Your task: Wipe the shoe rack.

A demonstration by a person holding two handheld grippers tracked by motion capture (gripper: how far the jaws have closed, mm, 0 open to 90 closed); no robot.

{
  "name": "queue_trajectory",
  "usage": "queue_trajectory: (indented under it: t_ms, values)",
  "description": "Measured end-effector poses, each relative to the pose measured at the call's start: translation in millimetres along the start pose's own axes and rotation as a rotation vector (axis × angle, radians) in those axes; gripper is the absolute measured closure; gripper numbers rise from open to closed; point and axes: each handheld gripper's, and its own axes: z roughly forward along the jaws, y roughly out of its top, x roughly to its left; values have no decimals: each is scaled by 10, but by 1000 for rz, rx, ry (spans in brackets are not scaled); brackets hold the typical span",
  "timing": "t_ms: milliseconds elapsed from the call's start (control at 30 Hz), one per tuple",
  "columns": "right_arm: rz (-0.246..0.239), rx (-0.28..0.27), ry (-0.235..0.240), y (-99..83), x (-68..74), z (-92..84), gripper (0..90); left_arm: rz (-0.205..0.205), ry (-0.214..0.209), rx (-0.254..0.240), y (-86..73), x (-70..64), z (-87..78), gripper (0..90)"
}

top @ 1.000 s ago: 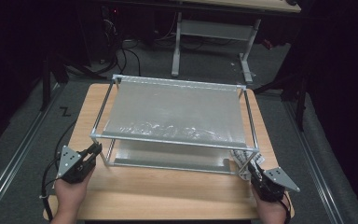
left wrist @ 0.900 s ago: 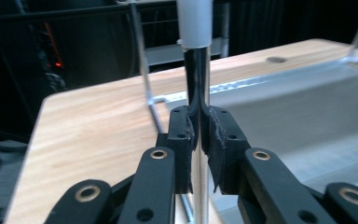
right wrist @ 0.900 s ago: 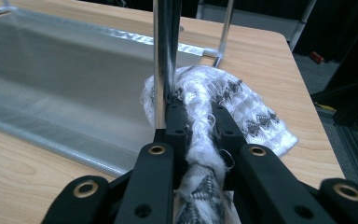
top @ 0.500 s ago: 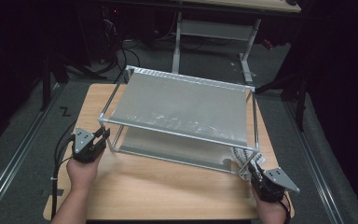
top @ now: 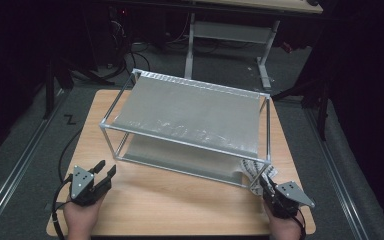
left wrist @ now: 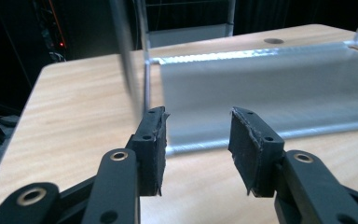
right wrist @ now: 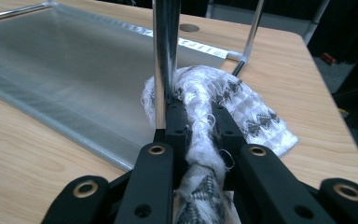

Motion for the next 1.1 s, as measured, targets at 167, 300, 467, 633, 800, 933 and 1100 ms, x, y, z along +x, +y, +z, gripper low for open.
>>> queue_trajectory:
  t_ms: [167,300,467,633,800,933,1100]
  values:
    - [-14,3,28,20,168,43,802,-29,-67,6,-52,-34,3,583]
    - [-31,7,54,43,306,88,801,-40,-106,5,-58,-59,32,591]
    - [-44,5,84,56,434,111,802,-22,-139,6,-56,-125,49,597]
    - [-72,4,122,63,590,135,801,-10,-173,4,-52,-210,75,601]
    - [-90,1,164,72,728,139,801,15,-193,2,-43,-277,86,596]
    - [-110,-2,200,82,854,135,801,27,-193,3,-48,-286,88,592]
    - [-132,-4,240,92,995,141,801,33,-198,8,-50,-293,103,589]
